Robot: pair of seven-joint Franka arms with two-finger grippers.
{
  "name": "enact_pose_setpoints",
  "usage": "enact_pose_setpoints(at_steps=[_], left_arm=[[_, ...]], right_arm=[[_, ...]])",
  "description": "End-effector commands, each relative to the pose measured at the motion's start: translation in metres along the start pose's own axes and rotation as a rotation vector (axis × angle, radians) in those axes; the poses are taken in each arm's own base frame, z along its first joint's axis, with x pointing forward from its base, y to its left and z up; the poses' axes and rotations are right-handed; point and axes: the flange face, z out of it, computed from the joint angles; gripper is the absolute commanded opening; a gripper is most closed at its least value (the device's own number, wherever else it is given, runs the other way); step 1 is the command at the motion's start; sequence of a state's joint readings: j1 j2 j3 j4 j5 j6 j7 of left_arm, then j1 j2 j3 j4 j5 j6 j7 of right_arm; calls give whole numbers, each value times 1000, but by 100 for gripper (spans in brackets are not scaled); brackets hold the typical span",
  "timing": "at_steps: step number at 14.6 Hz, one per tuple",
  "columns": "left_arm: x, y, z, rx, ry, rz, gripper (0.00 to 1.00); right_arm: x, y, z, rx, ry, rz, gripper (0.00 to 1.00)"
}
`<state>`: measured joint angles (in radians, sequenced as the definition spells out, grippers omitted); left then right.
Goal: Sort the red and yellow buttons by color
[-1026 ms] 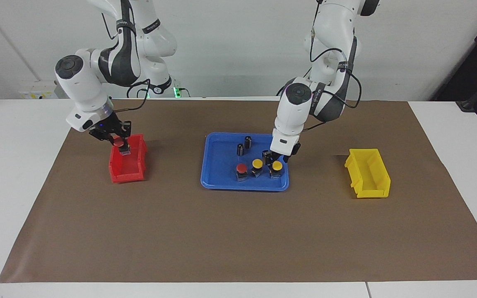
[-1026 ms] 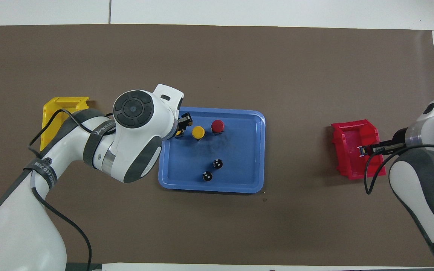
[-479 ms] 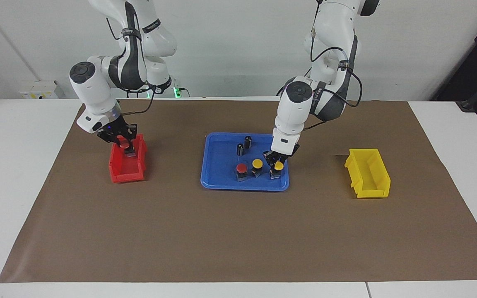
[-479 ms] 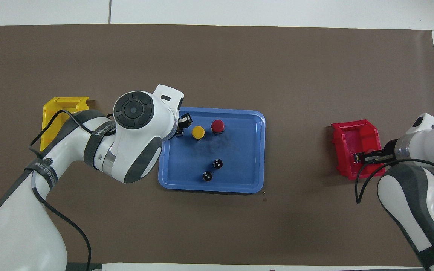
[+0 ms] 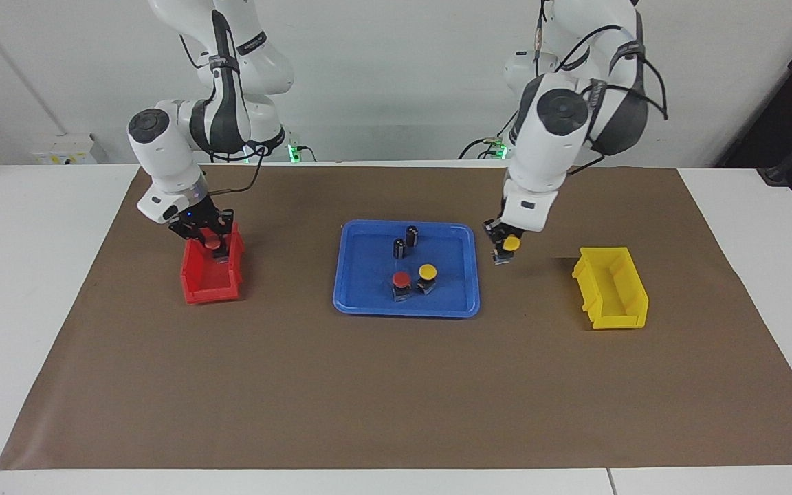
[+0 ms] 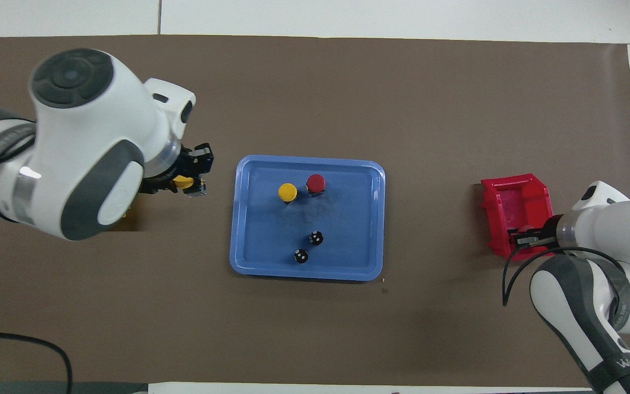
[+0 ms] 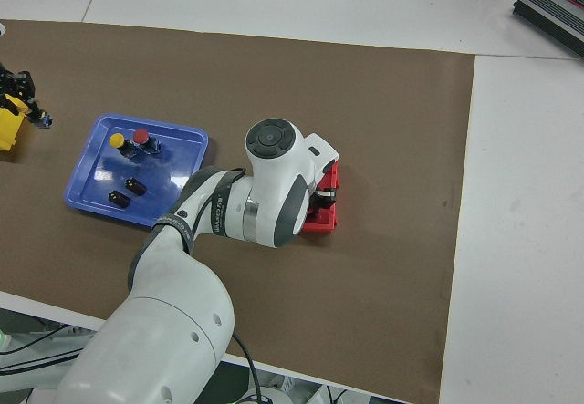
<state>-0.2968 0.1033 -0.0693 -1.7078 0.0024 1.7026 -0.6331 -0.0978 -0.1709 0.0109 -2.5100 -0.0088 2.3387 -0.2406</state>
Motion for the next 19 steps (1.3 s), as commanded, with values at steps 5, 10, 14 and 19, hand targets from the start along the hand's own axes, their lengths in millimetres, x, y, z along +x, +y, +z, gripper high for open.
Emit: enact_pose_setpoints(at_steps=[5, 10, 14, 19], left_arm=[[60, -170, 8, -39, 3, 153, 2], [68, -204, 58, -53, 59, 159, 2], [66, -201, 93, -52, 59, 161, 2], [56, -200, 129, -51, 50, 149, 2]], right_arm=[[15, 11, -30, 6, -8, -71, 55], [97, -23, -133, 14, -32, -32, 61], [160, -165, -183, 64, 58, 143, 61], [201, -329, -126, 19, 48, 252, 61]])
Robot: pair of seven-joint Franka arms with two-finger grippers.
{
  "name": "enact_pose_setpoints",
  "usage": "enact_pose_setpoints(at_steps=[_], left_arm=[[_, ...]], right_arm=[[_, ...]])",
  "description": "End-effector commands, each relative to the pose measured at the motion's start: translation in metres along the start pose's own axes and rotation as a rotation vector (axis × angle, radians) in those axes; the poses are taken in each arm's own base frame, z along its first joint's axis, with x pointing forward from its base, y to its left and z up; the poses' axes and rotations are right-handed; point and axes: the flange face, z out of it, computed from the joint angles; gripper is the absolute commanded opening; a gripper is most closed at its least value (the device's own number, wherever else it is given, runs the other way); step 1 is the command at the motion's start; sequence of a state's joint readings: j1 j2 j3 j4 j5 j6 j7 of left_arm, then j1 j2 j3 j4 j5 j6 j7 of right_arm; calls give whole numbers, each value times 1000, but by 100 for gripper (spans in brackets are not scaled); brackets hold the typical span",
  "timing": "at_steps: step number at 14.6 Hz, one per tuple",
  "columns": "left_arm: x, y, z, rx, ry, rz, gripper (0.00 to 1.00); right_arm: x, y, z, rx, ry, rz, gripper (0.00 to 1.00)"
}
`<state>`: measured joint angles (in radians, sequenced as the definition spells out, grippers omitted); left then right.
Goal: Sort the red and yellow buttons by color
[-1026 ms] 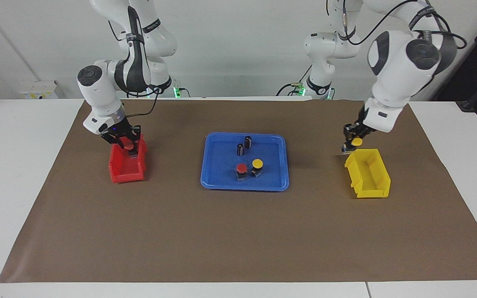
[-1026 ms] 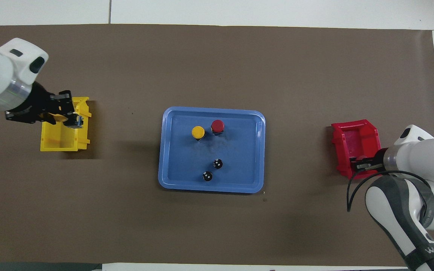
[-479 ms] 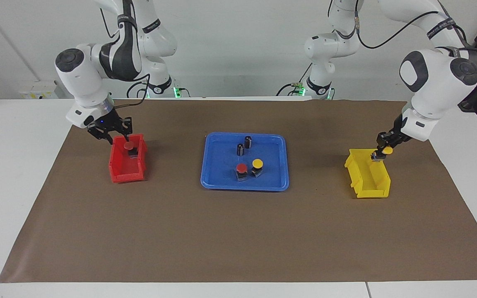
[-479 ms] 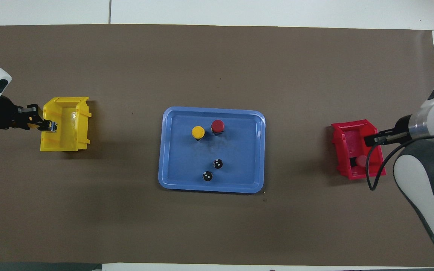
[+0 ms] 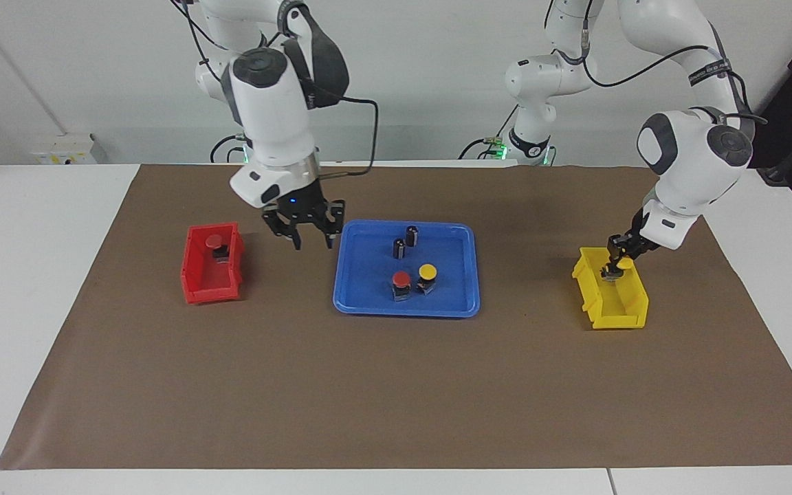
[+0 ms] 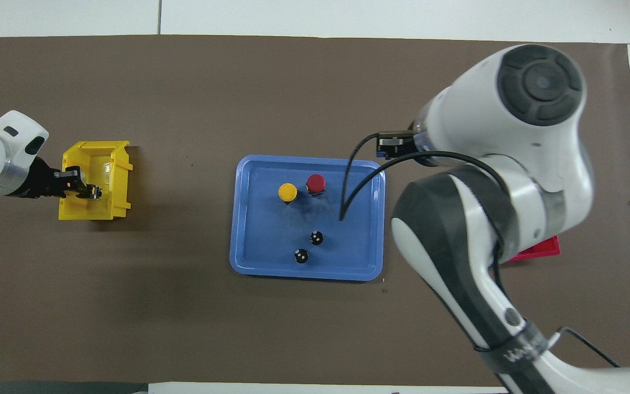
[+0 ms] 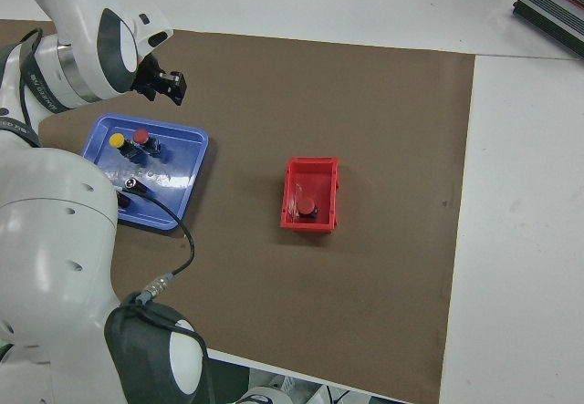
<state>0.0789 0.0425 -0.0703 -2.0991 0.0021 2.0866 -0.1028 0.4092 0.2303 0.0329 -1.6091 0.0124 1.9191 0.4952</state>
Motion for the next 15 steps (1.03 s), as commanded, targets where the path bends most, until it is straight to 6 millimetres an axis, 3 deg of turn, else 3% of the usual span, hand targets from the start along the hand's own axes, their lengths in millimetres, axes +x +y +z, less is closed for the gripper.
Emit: enact_pose_setpoints(at_steps=[1, 4, 6, 8, 9, 12, 15], left_arm=[[-12, -1, 7, -6, 13, -9, 2], [-12, 1, 23, -8, 17, -8, 2], [-14, 0, 35, -10, 42, -4, 5], [-15, 0, 36, -9, 42, -1, 36], [-14, 1, 35, -10, 37, -4, 44], [-10, 4, 23, -7, 19, 0, 58], [-2, 8, -10, -2, -19, 7, 63]], right_arm=[[9, -59, 50, -57, 12, 42, 62], [2, -90, 87, -40, 42, 23, 62], [-5, -99, 101, -32, 47, 52, 63], [-20, -105, 120, -39, 34, 34, 63], [-26, -103, 126, -45, 27, 31, 63], [-35, -99, 135, -59, 10, 25, 63], [-43, -104, 137, -55, 12, 12, 63]])
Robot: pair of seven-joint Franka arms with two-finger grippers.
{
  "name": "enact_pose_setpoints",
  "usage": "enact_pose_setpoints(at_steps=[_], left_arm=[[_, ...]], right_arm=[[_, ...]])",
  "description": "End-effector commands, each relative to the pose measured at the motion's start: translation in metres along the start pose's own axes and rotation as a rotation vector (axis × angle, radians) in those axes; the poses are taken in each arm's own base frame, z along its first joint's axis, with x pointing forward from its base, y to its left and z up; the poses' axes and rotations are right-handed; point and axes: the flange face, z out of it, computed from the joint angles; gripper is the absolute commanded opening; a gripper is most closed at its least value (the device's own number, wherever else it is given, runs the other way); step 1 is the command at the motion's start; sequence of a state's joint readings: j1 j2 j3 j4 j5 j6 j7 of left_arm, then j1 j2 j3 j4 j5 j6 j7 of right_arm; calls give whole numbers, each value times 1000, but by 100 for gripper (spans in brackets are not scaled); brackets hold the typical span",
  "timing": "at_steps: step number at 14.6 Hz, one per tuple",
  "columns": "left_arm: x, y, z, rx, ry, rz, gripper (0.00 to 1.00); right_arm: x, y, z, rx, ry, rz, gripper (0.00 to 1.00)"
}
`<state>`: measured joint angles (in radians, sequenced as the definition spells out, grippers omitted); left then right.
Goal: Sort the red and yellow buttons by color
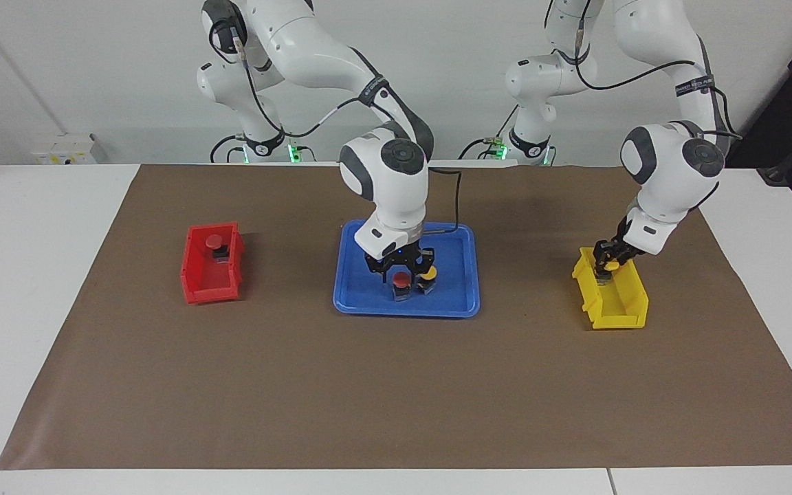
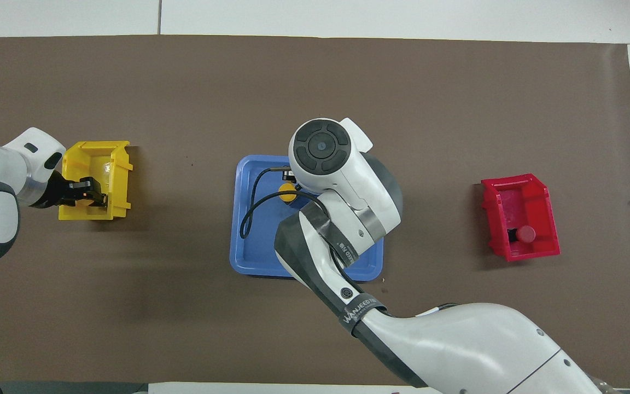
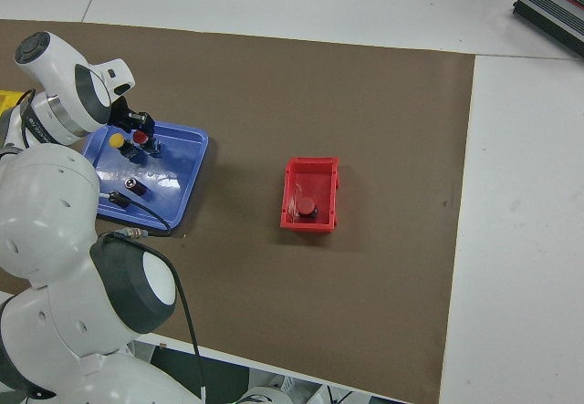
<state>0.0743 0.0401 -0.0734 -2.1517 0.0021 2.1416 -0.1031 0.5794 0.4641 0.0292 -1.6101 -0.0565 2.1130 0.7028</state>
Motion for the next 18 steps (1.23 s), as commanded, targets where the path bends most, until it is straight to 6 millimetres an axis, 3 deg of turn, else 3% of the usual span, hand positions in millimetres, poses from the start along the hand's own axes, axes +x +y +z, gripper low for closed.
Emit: enact_pose_setpoints(at_steps=[1, 4, 6, 9, 11, 13, 15, 17, 18], left_arm=[[9, 5, -44, -2, -33, 1, 70], [8, 5, -83, 3, -45, 35, 100], [0, 5, -121, 15, -33, 77, 100], [-5, 7, -194, 42, -82, 178, 100], [-9, 16, -209, 58, -94, 263, 100], [-11, 22, -213, 64, -86, 277, 100], [-14, 28, -214, 63, -95, 288, 100], [-14, 34, -213, 55, -85, 283, 100], [-13, 46, -207, 46, -49, 265, 100]], right_arm=[[-13, 1, -3, 7, 23, 1, 63], [-16, 1, 1, 17, 34, -2, 63], [-18, 4, 4, 17, 33, -1, 62], [-16, 7, 6, 22, 39, 1, 29], [-9, 9, 0, 34, 46, 16, 21], [12, 16, -23, 45, 64, 39, 20], [29, 45, -38, 21, 65, 56, 20], [42, 104, -79, 3, 58, 17, 20], [46, 141, -103, -8, 39, -11, 20]])
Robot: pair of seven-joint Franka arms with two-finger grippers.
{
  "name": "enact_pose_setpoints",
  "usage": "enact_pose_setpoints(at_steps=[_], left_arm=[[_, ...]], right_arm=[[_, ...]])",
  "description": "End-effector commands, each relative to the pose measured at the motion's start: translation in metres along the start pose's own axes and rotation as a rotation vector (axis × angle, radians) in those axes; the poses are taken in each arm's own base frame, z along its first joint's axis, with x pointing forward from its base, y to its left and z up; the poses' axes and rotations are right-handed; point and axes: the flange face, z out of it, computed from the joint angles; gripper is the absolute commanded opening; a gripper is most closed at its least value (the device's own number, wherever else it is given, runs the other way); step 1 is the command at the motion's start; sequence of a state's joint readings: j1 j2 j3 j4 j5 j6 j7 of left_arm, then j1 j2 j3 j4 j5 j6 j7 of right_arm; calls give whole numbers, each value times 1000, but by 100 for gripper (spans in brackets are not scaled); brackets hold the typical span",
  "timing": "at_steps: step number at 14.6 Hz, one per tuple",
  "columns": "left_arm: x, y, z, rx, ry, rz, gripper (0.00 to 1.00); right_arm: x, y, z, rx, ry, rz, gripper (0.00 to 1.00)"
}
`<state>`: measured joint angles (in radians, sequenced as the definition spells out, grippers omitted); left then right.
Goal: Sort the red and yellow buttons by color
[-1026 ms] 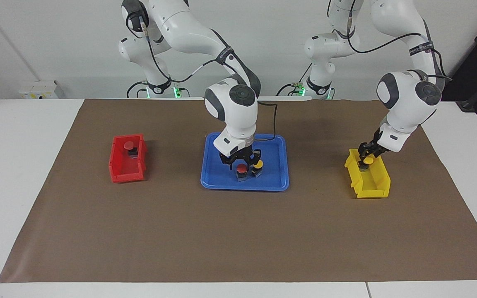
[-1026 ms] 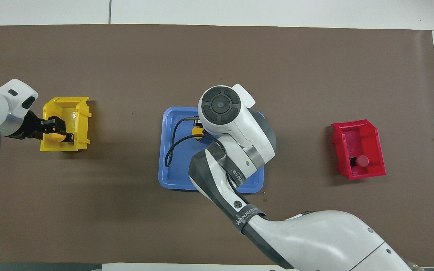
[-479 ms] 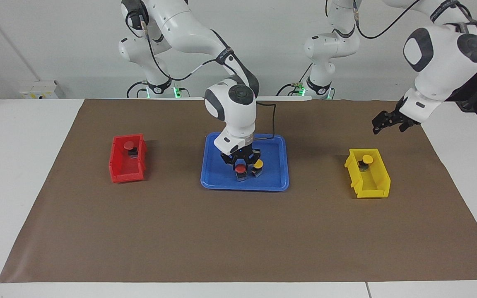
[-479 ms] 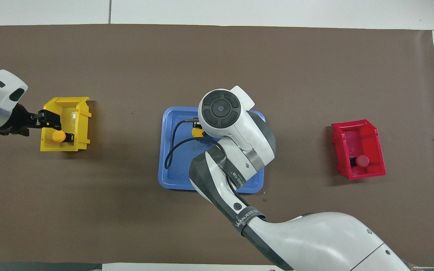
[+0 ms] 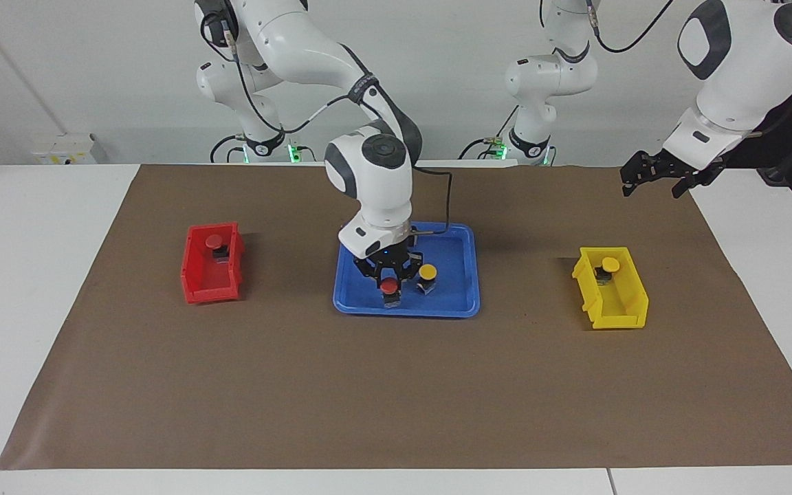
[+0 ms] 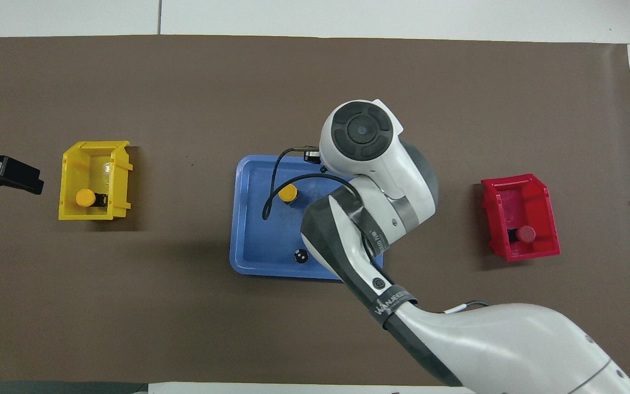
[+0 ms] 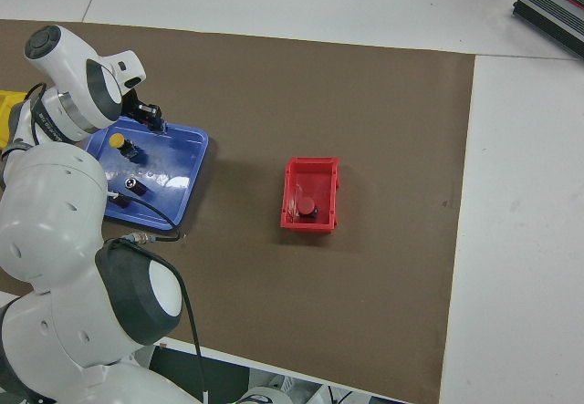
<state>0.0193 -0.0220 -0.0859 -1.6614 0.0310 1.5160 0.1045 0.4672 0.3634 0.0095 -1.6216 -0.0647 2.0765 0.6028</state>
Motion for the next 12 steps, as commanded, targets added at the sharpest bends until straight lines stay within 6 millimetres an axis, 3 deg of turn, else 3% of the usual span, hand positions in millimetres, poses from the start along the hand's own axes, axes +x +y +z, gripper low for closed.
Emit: enact_pose_setpoints(at_steps=[1, 3, 5, 7, 9, 12], left_arm=[[9, 30, 12, -14, 62, -49, 100], [24, 88, 29, -43, 109, -96, 100], [42, 155, 56, -57, 119, -150, 100], [50, 221, 85, -65, 123, -153, 100], [54, 277, 114, -74, 130, -138, 100], [58, 348, 155, -107, 167, -138, 100]], right_arm=[[9, 97, -60, -27, -46, -56, 20], [2, 168, -76, -26, -95, -103, 20], [-15, 228, -72, -15, -121, -144, 20], [-19, 277, -61, -10, -133, -192, 20], [-25, 312, -48, -4, -116, -222, 20], [-47, 345, -20, 19, -61, -260, 20]])
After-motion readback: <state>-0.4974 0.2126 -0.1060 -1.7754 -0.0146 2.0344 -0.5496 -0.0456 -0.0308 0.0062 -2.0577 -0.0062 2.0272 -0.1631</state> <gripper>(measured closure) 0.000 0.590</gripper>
